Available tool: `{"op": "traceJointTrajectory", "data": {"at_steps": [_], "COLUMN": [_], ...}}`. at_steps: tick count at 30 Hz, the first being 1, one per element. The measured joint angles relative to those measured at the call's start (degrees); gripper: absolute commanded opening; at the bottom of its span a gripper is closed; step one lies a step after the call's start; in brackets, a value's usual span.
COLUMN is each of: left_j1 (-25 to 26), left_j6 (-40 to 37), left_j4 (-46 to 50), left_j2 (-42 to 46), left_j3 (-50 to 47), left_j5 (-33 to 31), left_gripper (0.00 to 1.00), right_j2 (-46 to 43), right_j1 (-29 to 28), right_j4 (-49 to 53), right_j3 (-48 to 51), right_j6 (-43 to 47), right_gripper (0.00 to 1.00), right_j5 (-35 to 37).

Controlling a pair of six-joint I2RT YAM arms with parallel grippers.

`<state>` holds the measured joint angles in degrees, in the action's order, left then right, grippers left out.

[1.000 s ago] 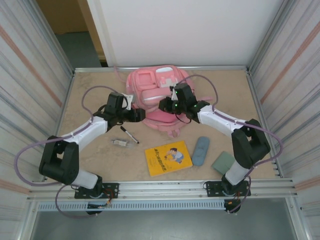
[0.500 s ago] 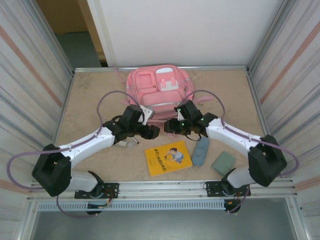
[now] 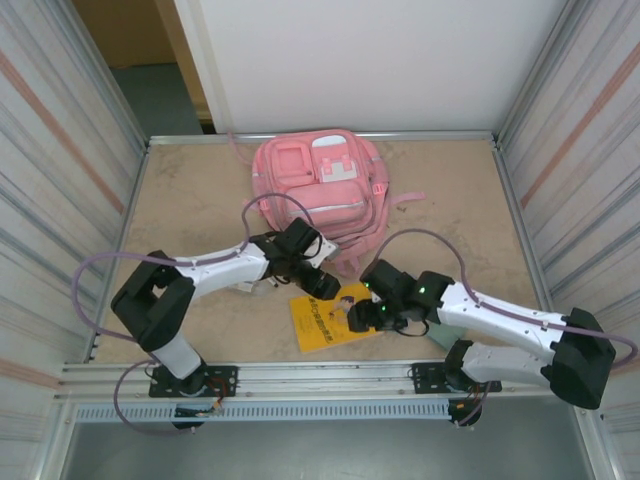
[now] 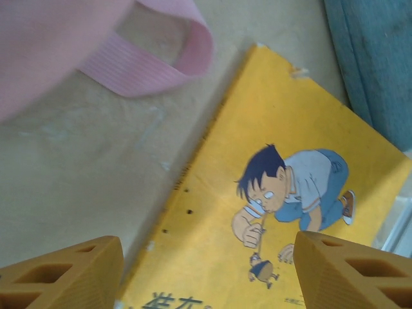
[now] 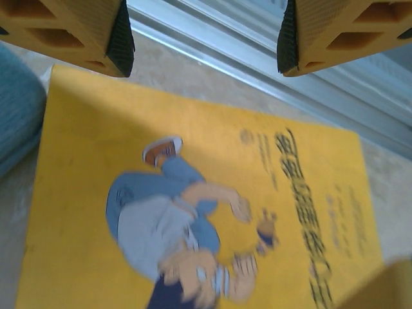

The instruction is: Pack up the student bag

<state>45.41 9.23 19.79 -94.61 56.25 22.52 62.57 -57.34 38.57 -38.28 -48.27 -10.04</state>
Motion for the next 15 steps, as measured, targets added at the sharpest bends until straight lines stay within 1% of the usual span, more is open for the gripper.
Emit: {"op": "traceJointTrajectory", "data": {"at_steps": [2,6,9,15], "left_j1": [0.0,0.0,0.0,0.0], "left_j6": [0.0,0.2,0.7,0.9], "left_j4": [0.9,2.0,2.7,4.7], "left_j2": [-1.3,-3.0,-4.2,-5.9], "left_j3": [0.5,1.7,2.6,2.9], "left_j5": [1.2,2.3,3.0,3.4], "left_gripper": [0.73,0.74,0.75,0.77], "right_j2": [-1.0,-1.6,-1.2,0.6], "right_j1": [-2.8,-6.3,-6.6,-6.1], "right_j4": [-0.7,-3.3,-5.4,-10.2], "right_j3": [2.3,6.5,8.7,9.3], "right_j6": [-1.7,-3.9,-4.2,-3.6], "right_gripper": [0.74,0.75,0.74,0.73], "right_j5": [0.0,0.6,2.2,4.4]}}
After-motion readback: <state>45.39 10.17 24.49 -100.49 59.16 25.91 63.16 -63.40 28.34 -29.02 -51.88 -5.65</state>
